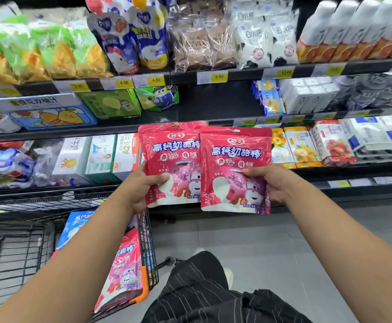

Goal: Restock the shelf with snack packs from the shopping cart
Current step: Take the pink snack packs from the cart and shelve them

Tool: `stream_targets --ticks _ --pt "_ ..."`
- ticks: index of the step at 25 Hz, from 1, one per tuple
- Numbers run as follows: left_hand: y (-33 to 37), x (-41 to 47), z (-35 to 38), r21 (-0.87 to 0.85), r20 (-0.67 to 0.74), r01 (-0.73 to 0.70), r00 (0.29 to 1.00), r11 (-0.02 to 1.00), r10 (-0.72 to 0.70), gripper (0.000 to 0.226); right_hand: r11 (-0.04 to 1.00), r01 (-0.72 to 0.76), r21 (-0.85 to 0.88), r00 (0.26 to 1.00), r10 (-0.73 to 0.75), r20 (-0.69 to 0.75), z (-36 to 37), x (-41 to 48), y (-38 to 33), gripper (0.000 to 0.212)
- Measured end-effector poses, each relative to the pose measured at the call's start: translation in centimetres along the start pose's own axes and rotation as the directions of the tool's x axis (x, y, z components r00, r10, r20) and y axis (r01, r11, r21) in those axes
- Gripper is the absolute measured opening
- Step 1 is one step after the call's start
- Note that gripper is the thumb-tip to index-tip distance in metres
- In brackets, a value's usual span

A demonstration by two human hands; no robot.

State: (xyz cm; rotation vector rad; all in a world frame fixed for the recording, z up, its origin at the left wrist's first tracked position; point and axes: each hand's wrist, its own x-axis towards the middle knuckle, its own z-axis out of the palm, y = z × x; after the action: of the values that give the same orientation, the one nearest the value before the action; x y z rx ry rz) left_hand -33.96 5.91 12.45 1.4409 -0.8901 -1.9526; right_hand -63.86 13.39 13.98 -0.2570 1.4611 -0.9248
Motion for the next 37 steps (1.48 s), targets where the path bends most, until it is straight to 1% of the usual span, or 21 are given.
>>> stream_targets --ticks 2,3,7,14,18,20,24,27,29,31,33,35,37 --pt "0.6 1.0 0.2 0.005 0.0 0.006 1.0 1.0 -0.006 0.044 1.0 -0.005 0.0 1.0 0.005 0.008 -0.2 0.8 -0.7 0.054" --pt "1.0 1.5 0.3 0.006 0.005 0.008 1.0 1.0 -0.008 0.044 1.0 -0.009 -0.001 1.0 0.009 0.009 -0.2 1.4 -1.2 0.056" --pt "2.6 4.5 0.4 0.004 0.007 0.014 1.0 1.0 -0.014 0.041 1.0 -0.016 -0.02 1.0 0.016 0.005 0.1 4.4 -3.4 0.045" --pt "6.1 10.4 -0.5 0.004 -0.01 0.051 0.999 0.999 -0.051 0.039 0.997 -0.055 -0.058 0.998 0.054 -0.016 2.1 10.0 -7.5 0.056" --pt "6.8 12.3 -1.2 0.018 -0.027 0.073 0.997 0.997 -0.073 0.036 0.994 -0.075 -0.081 0.997 0.075 -0.011 2.8 12.4 -8.4 0.056" --pt "6.7 13.0 -1.7 -0.003 -0.031 0.088 0.996 0.996 -0.088 0.036 0.992 -0.089 -0.09 0.996 0.089 -0.005 3.2 13.5 -8.6 0.054" --pt "5.6 14.0 -2.2 -0.055 -0.063 0.088 0.994 0.995 -0.091 0.037 0.988 -0.109 -0.113 0.994 0.109 -0.003 3.4 15.8 -8.7 0.059" --pt "5.1 14.5 -2.0 -0.125 -0.098 0.096 0.989 0.987 -0.109 0.032 0.983 -0.136 -0.127 0.99 0.138 0.01 3.3 17.4 -8.9 0.059" --pt "4.5 15.2 -1.9 -0.151 -0.126 0.098 0.985 0.984 -0.118 0.041 0.978 -0.144 -0.15 0.988 0.151 0.032 3.1 18.7 -9.2 0.06" --pt "3.8 16.0 -1.5 -0.15 -0.152 0.088 0.982 0.985 -0.111 0.047 0.974 -0.153 -0.166 0.985 0.163 0.051 2.8 20.3 -9.5 0.056" --pt "3.2 16.9 -1.1 -0.169 -0.194 0.076 0.975 0.983 -0.109 0.047 0.968 -0.163 -0.192 0.983 0.176 0.056 2.4 22.0 -9.9 0.046" --pt "2.7 17.9 -0.5 -0.173 -0.228 0.066 0.968 0.983 -0.105 0.04 0.963 -0.163 -0.214 0.982 0.18 0.06 2.0 23.7 -10.3 0.032" --pt "2.2 19.0 0.1 -0.169 -0.262 0.051 0.96 0.984 -0.095 0.026 0.961 -0.151 -0.234 0.981 0.174 0.083 1.4 25.6 -10.5 0.028"
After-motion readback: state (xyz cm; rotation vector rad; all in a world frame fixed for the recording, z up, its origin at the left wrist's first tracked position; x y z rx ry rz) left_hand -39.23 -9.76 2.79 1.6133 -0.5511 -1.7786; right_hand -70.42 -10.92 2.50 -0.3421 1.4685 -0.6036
